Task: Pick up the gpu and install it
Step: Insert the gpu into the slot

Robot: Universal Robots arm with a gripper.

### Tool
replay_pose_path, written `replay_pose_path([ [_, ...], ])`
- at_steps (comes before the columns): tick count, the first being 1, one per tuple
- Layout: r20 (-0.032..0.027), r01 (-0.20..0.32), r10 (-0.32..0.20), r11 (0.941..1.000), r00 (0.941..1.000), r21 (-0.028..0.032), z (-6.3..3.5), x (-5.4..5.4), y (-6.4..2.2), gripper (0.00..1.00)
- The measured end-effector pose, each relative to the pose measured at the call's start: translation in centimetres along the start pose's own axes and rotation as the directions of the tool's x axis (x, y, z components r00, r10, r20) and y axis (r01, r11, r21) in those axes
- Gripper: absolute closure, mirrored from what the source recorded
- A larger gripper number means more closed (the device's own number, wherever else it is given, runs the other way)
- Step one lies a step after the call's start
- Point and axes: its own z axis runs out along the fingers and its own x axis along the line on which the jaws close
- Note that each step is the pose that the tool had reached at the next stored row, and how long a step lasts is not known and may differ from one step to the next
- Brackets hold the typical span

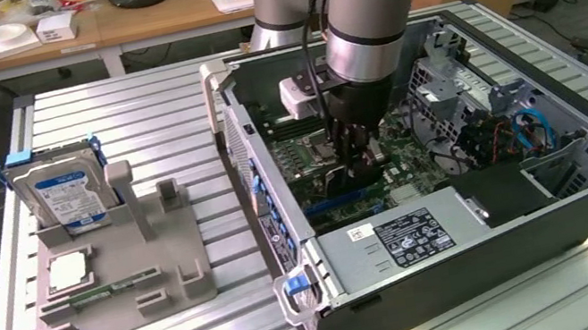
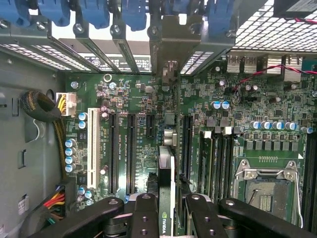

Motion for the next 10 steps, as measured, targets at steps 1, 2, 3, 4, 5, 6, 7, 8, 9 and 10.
replay_pose_path([
  [1,0.0,0.0,0.0,1.0,1.0,0.0,0.0,0.0,0.04,0.74],
  [2,0.0,0.0,0.0,1.0,1.0,0.0,0.0,0.0,0.07,0.74],
  [3,0.0001,0.0,0.0,1.0,1.0,0.0001,0.0,0.0,0.09,0.74],
  [4,0.0001,0.0,0.0,1.0,1.0,0.0,0.0,0.0,0.12,0.74],
  [5,0.0,0.0,0.0,1.0,1.0,0.0,0.0,0.0,0.14,0.74],
  [6,0.0,0.0,0.0,1.0,1.0,0.0,0.0,0.0,0.16,0.74],
  [7,0.0,0.0,0.0,1.0,1.0,0.0,0.0,0.0,0.18,0.74],
  [8,0.0001,0.0,0.0,1.0,1.0,0.0,0.0,0.0,0.2,0.74],
  [9,0.0001,0.0,0.0,1.0,1.0,0.0001,0.01,0.0,0.23,0.74],
  [10,0.0001,0.0,0.0,1.0,1.0,0.0001,0.01,0.0,0.25,0.74],
])
